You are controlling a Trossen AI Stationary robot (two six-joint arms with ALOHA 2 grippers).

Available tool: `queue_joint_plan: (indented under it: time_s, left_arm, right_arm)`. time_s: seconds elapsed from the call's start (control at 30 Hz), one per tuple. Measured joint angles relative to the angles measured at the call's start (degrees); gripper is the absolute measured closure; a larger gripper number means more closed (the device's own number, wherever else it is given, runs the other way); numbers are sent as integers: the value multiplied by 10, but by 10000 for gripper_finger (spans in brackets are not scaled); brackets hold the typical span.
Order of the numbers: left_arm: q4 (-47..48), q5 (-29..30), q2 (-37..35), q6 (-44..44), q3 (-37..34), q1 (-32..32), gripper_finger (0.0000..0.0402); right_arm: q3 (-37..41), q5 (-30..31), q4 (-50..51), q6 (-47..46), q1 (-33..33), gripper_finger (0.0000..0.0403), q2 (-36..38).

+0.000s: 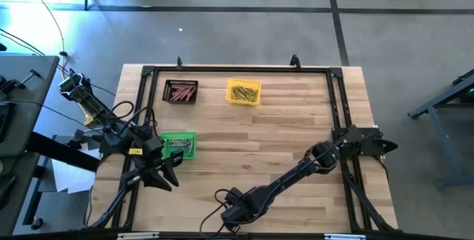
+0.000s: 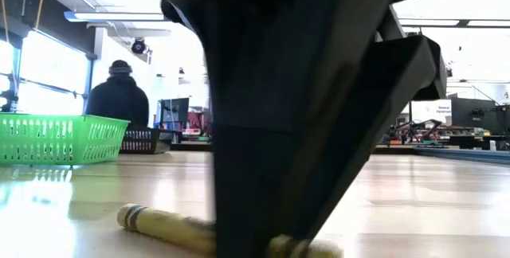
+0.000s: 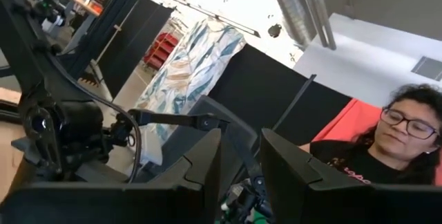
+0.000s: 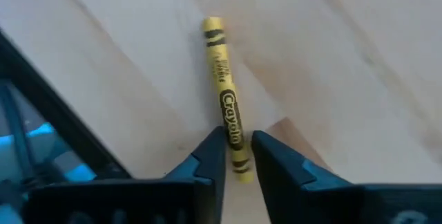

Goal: Sort crayons
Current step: Put the yellow crayon into the yellow bin

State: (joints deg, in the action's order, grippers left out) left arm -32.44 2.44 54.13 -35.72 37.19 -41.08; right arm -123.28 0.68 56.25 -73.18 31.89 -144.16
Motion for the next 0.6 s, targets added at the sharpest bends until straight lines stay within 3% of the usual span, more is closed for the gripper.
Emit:
queue_joint_plan:
  time_s: [0.17,0.4,0.6]
  left_arm:
    - [7,0,0,0,0,0,314]
    - [14,0,0,0,0,0,314]
    - [15,0,0,0,0,0,314]
  right_arm:
    - [1,0,43,12,-7,392,1]
    - [2,-7,52,45,-16,370,2]
    - [5,-18,52,71,-26,395,16]
